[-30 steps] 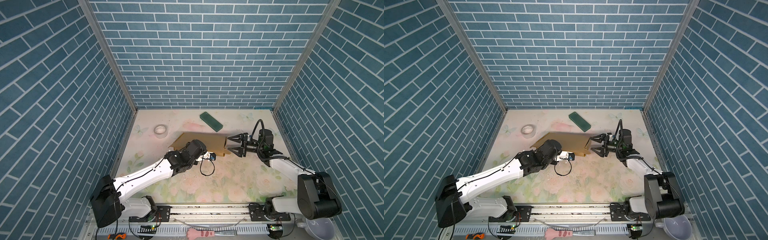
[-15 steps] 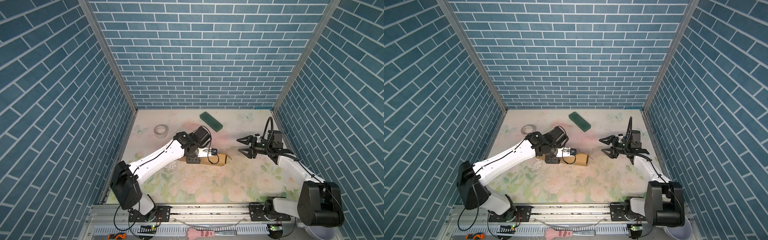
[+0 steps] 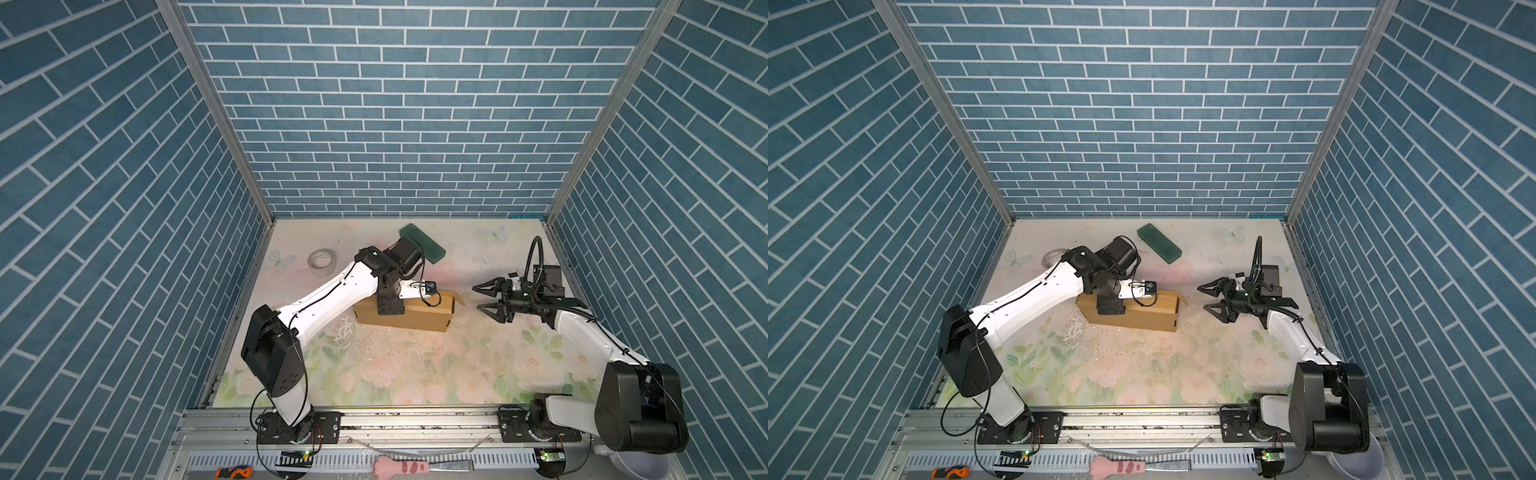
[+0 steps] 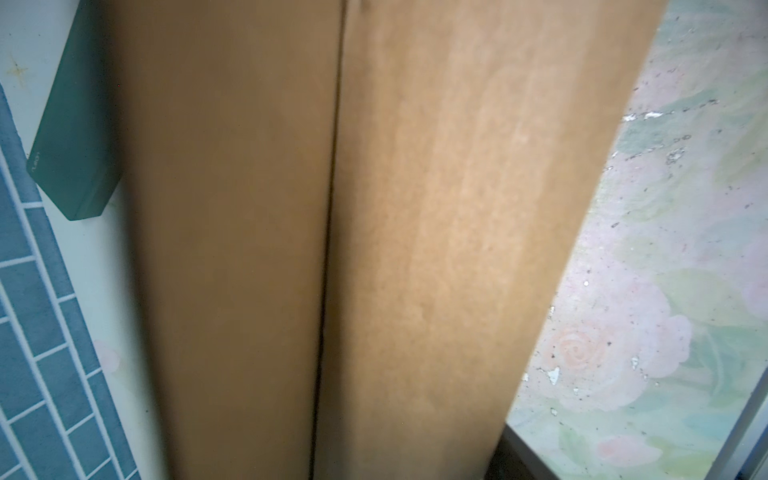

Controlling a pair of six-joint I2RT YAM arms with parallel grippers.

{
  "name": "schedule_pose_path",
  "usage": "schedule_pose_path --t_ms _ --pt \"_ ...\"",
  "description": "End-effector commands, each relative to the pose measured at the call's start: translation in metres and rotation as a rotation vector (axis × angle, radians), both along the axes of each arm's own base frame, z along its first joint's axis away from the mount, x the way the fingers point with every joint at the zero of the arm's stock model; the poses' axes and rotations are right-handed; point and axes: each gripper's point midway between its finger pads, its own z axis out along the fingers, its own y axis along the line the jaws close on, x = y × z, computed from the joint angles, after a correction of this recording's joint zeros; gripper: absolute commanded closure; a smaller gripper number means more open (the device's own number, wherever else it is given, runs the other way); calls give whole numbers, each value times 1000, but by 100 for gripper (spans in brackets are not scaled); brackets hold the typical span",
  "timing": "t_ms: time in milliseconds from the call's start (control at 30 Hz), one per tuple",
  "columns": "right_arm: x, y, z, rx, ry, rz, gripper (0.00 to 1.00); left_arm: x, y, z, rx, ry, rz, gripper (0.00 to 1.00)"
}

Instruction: Fold the paper box

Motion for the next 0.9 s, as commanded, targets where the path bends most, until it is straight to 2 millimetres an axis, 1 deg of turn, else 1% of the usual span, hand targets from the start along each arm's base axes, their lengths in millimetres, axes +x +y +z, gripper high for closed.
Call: schedule_pose_path --t_ms 0,200,333,467,533,633,733,800,867 --pt "0 -2 0 -34 -33 15 32 4 1 2 14 -7 5 23" --pt "-2 -8 16 -157 -134 52 33 3 6 3 16 -24 7 20" --pt "-5 -7 34 -260 -241 100 34 7 8 2 12 -67 6 20" --pt "-14 -2 54 -430 -383 200 36 9 8 3 -10 -71 7 21" --pt "-19 -1 63 -550 -473 257 36 9 8 2 -13 -62 5 23" --pt "-29 7 79 -664 -599 361 38 10 10 -1 -15 -53 7 24" --pt "-34 11 81 -765 -640 447 42 11 12 -3 -21 -51 10 25" --pt "-31 9 78 -822 -631 458 43 12 12 -4 -28 -54 10 25" --pt "-27 10 74 -828 -610 452 42 12 12 -6 -35 -53 11 25"
